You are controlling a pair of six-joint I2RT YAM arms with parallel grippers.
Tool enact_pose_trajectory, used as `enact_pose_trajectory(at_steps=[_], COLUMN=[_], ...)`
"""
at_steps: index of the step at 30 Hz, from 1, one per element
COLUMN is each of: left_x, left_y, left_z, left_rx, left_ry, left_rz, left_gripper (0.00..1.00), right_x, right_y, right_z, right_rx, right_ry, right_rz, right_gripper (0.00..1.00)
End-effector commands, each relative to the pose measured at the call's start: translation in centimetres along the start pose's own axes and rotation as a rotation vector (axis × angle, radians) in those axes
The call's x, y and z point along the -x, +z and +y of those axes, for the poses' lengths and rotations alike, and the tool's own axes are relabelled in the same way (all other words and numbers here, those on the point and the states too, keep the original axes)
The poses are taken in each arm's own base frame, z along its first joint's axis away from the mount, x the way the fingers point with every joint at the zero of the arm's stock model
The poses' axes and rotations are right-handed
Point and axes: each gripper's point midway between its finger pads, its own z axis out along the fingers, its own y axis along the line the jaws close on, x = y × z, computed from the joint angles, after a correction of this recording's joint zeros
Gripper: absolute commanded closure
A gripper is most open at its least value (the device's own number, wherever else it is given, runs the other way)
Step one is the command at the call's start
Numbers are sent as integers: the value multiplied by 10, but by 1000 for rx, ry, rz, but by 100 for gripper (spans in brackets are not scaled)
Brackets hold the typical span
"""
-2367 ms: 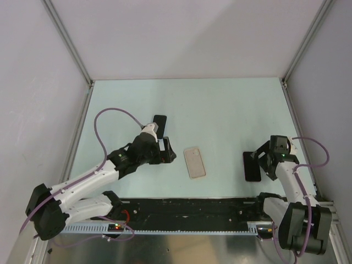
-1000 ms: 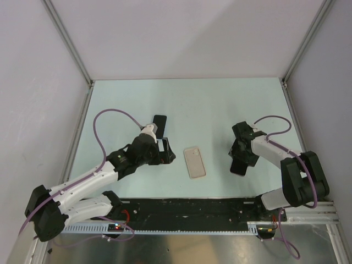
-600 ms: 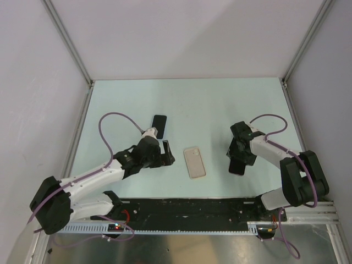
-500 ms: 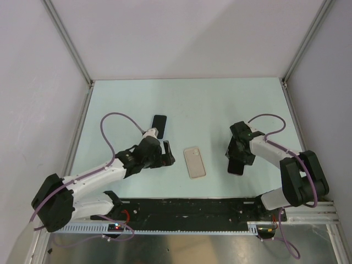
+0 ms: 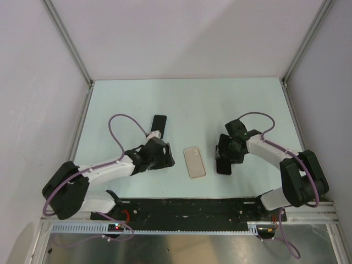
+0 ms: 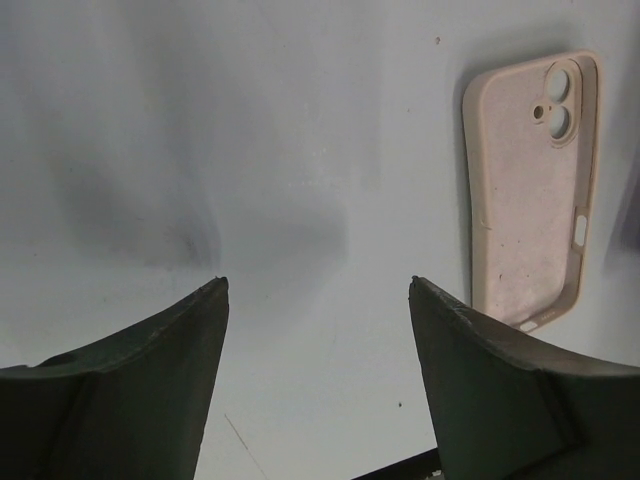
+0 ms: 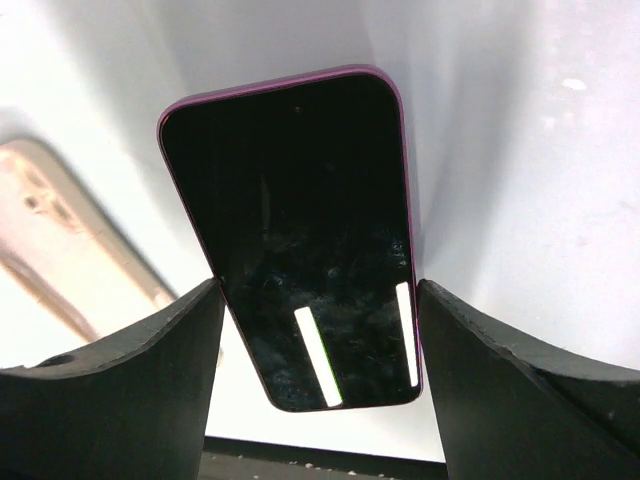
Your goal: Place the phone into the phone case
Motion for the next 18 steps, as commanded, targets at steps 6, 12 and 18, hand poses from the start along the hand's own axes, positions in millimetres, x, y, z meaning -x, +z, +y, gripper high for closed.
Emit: enact_pose_trajectory(at_steps=[6, 12, 18], left_x=[10, 9, 11], left_y=[11, 14, 8], left_z=[-21, -26, -27], left_rx=[-36, -42, -57], left_ry=[-26, -26, -36], left_rz=[-29, -19, -33], left_gripper=[29, 30, 31], right_x=[29, 32, 24], right_y=[-45, -56, -52], right_z=[68, 93, 121], right_rx=[195, 168, 114], right_ry=[-79, -107, -173], right_rz=[-92, -168, -262], right_gripper=[54, 55, 55])
